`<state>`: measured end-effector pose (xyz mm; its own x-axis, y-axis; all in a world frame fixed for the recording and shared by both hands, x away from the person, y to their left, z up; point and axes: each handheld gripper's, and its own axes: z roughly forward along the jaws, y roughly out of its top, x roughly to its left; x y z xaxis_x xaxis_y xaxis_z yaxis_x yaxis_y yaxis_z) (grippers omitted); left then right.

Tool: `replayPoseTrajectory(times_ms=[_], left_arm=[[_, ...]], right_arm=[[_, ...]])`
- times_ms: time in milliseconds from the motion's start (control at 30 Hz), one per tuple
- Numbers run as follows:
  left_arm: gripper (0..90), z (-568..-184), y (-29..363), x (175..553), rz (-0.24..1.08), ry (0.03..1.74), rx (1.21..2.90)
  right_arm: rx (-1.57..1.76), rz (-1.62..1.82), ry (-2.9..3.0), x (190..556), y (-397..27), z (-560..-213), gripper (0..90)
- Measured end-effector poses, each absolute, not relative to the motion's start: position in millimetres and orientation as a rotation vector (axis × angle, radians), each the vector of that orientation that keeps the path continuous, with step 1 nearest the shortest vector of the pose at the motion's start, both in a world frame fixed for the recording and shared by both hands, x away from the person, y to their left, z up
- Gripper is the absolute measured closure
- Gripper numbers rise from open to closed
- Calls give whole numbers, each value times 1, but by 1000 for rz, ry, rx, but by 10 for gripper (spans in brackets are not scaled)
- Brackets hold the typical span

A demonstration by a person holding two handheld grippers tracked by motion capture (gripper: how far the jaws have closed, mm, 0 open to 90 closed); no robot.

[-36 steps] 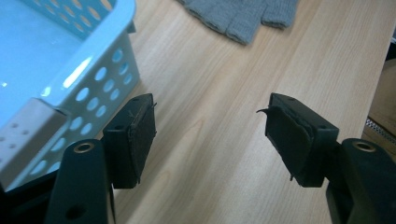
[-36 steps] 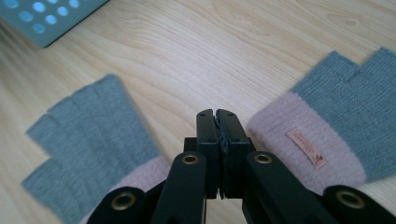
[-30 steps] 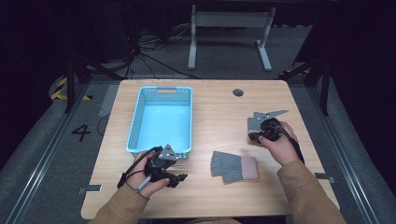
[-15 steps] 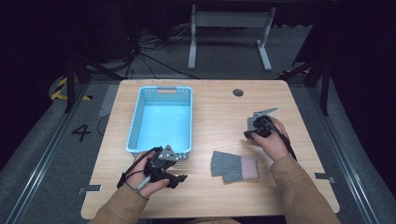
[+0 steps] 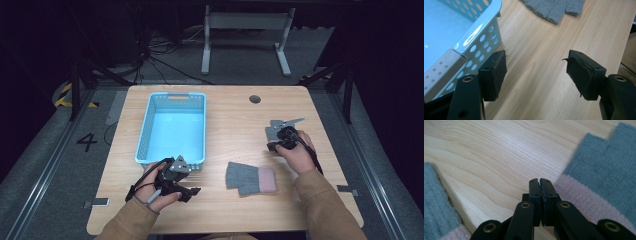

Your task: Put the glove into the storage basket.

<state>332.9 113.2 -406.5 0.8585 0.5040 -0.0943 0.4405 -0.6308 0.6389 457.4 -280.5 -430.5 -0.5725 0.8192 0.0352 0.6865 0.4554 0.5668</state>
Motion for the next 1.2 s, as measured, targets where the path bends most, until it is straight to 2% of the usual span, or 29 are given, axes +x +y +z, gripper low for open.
replayPoseTrajectory(times_ms=[933,1100,1200], left_arm=[[324,-408,111,333,104,672,2366],[324,-409,113,331,104,682,2363],[323,-409,116,330,108,694,2364]], right_arm=[[1423,748,2372,446,-335,-433,890],[1417,843,2355,446,-336,-424,832],[1437,890,2322,453,-337,-416,751]])
